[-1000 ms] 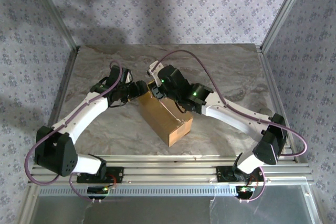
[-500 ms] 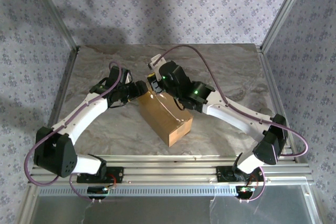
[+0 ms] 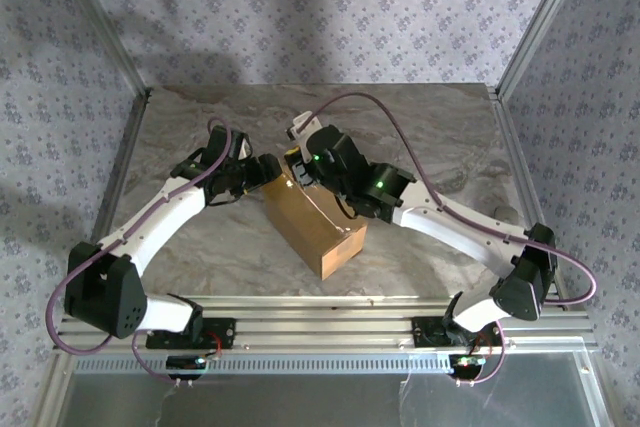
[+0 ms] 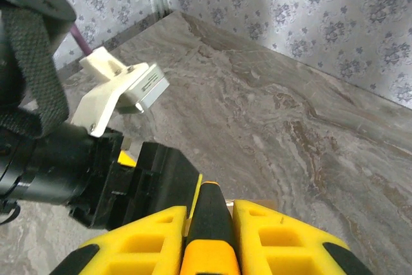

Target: Unpack the express box

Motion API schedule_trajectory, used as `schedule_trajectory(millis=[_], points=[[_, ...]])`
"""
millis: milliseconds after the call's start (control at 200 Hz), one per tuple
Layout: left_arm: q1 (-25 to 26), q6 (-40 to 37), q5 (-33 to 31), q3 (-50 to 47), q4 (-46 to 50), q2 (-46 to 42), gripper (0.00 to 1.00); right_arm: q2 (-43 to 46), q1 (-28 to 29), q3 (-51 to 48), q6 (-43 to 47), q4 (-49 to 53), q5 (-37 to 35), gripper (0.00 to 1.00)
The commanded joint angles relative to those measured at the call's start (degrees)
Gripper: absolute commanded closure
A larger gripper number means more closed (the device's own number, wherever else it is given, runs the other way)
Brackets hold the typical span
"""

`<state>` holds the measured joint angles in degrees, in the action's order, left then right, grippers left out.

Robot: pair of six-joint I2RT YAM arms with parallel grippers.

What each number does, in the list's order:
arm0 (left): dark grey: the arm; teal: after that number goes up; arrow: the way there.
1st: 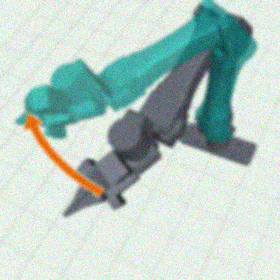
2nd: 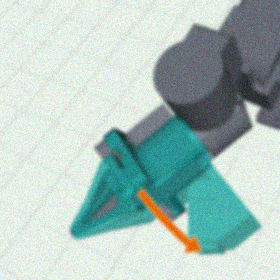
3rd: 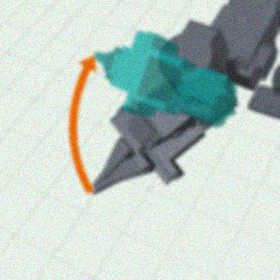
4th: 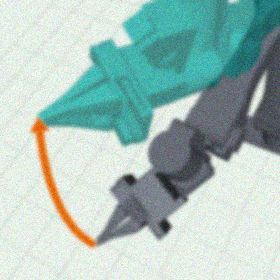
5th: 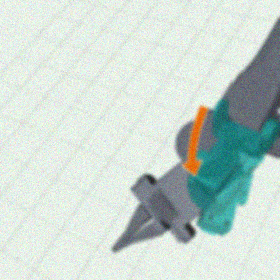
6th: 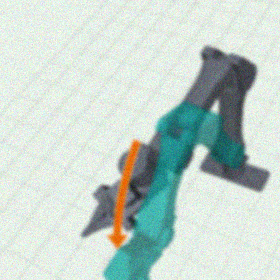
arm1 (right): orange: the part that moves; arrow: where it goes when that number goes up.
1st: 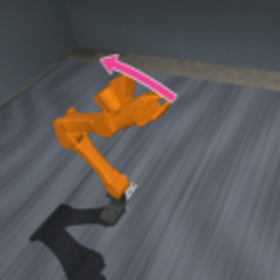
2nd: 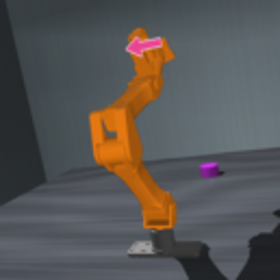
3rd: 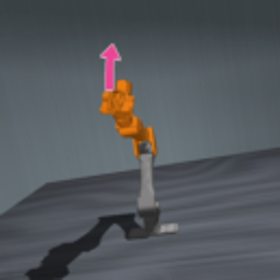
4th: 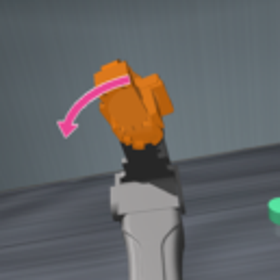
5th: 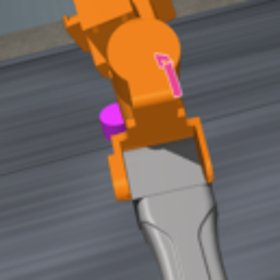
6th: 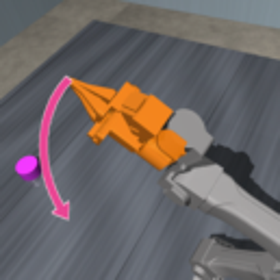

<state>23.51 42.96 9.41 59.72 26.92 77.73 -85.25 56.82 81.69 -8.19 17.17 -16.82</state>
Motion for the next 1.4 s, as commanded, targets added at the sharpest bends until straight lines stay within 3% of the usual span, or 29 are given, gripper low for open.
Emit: schedule_trajectory(millis=[0, 500, 1399], points=[[-0.39, -0.07, -1.95, 0.36, 3.00, 0.14, 0.25, 1.43, 1.03, -0.64, -1.31, 0.76, -1.68, 1.00], [-0.39, -0.15, -2.09, 0.41, 3.30, -0.26, 0.25, 1.24, 1.73, -2.46, 0.07, 1.70, -4.39, 1.00], [-0.44, -0.33, -2.41, 0.61, 3.93, -0.39, 0.25, 1.18, 2.15, -0.92, 5.71, 2.49, -1.59, 1.00]])
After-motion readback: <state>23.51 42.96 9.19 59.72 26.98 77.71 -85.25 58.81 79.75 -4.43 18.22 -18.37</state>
